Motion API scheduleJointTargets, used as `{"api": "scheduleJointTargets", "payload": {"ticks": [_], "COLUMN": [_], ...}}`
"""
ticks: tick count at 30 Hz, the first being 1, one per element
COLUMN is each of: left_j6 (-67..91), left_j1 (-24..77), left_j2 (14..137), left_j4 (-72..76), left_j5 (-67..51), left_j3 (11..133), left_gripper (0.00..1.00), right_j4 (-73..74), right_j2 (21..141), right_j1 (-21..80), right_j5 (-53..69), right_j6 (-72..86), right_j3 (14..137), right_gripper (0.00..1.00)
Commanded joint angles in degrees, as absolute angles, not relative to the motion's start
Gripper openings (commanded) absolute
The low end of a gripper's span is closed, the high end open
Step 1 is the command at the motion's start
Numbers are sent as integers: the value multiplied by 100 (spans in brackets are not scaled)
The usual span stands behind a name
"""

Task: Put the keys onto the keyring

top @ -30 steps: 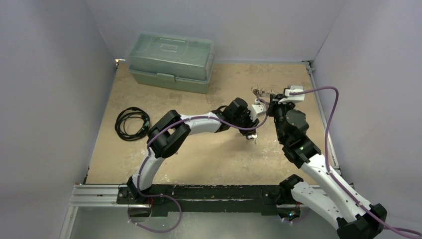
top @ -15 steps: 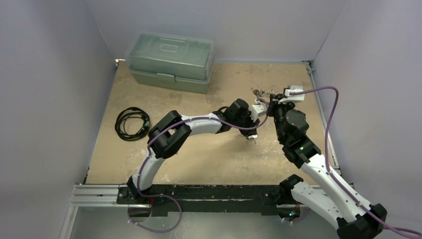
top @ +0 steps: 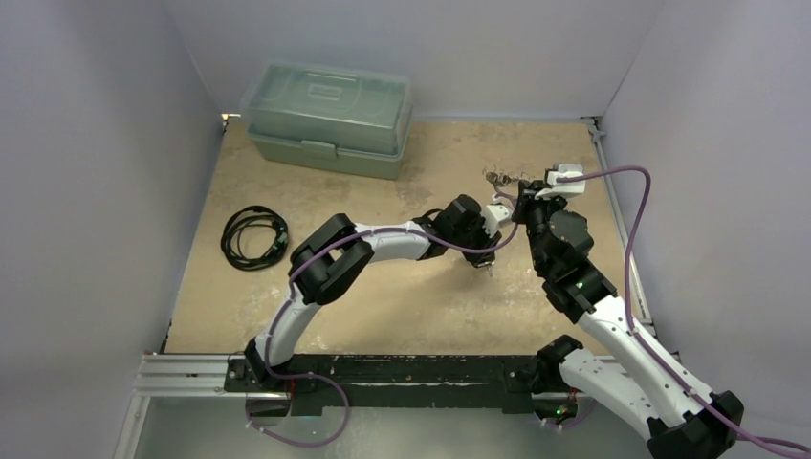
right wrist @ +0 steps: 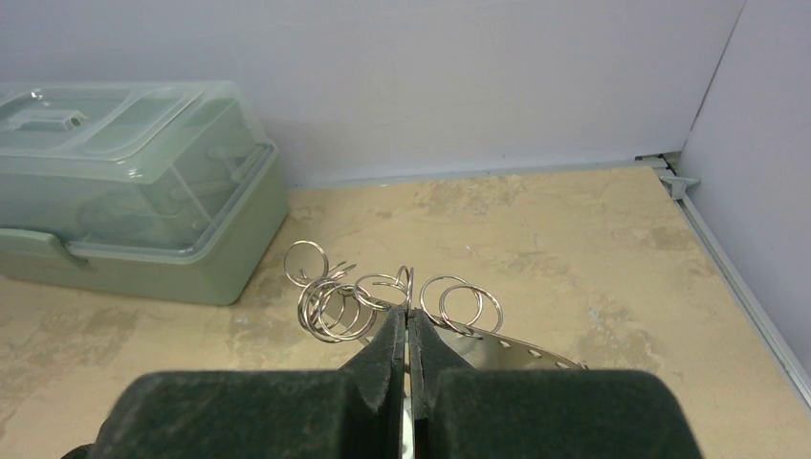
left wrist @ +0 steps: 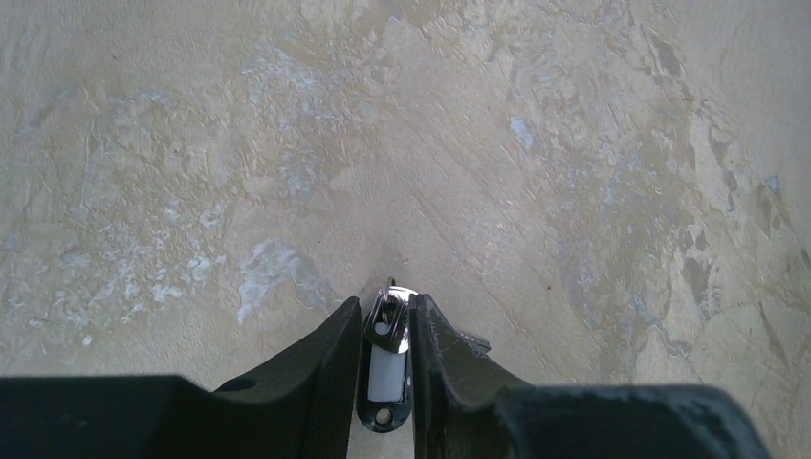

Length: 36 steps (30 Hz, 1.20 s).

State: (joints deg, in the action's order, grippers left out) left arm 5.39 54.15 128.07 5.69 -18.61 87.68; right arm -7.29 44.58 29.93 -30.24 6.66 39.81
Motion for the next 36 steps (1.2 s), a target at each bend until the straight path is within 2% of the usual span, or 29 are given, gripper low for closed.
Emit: {"api": "scheduleJointTargets", "payload": {"ticks": [1, 9, 15, 22, 26, 36], "left_j6": [560, 519, 484, 467, 437, 223], "left_j1": [5458, 5492, 5520, 5529, 5537, 5537], "left_j2": [12880, 12919, 12954, 12956, 12938, 12458], "left_j4": [827, 829, 815, 791, 786, 1182], "left_j5": [-1821, -1813, -1812, -1794, -1808, -2137], "left_j3": [9026, 9052, 9065, 9062, 9046, 8445], "left_gripper": [23, 19, 11, 10, 0, 0], "right_j4": [-958, -959, -958, -951, -950, -967], "right_j2": [4409, 4409, 4412, 4408, 4407, 4356], "right_j1": [2974, 2975, 2974, 2972, 2968, 2971], "right_j5": [-2944, -2919, -2918, -2918, -2918, -2911], "right_j6": [750, 747, 740, 745, 739, 738], "right_j3": [3947, 3950, 3949, 3951, 3949, 3914], "right_gripper": [0, 0, 0, 0, 0, 0]}}
